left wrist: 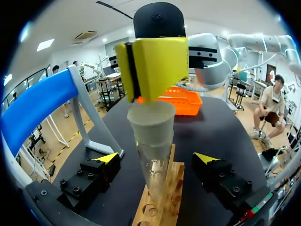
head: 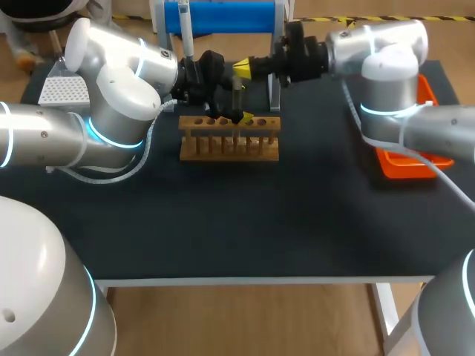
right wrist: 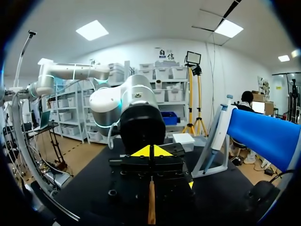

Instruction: Invert the test tube, pick up the pipette, mount the tip to pipette, aspirate from beaker and dispense into the tube, eject the tip, return the pipette, and cap with the stopper.

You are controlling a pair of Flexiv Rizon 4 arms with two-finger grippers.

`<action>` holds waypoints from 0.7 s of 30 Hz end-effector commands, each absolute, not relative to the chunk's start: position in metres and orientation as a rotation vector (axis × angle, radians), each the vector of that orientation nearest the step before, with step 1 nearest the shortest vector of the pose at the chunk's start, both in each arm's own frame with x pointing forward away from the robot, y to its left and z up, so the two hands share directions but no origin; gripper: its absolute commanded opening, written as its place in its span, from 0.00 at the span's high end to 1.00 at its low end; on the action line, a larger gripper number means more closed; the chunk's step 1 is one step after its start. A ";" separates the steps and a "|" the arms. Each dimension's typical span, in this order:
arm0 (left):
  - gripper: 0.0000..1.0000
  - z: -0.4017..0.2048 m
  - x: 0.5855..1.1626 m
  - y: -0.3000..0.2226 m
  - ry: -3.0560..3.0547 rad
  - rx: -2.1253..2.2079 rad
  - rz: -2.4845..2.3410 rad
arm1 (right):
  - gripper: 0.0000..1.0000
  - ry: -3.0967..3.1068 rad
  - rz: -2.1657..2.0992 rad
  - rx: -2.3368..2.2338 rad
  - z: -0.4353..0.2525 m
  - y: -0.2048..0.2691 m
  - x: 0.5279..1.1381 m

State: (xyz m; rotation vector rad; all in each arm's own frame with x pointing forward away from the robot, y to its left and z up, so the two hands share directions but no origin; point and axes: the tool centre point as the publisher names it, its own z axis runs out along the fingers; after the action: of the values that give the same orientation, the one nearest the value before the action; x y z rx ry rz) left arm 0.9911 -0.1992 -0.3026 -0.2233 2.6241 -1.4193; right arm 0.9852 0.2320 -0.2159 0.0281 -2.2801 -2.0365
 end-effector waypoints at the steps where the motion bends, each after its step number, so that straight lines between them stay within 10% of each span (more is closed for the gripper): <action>1: 0.00 -0.302 0.991 -0.199 2.627 -0.223 -1.417 | 1.00 -2.275 -2.024 0.026 -0.221 0.231 0.989; 21: 0.00 -0.302 0.991 -0.199 2.627 -0.223 -1.417 | 1.00 -2.259 -2.039 -0.009 -0.221 0.226 0.988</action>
State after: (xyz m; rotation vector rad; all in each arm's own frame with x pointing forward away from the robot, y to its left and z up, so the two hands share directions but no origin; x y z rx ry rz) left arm 0.9911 -0.1992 -0.3026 -0.2234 2.6241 -1.4193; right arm 0.9886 0.2291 -0.2212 -0.0075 -2.2673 -2.0233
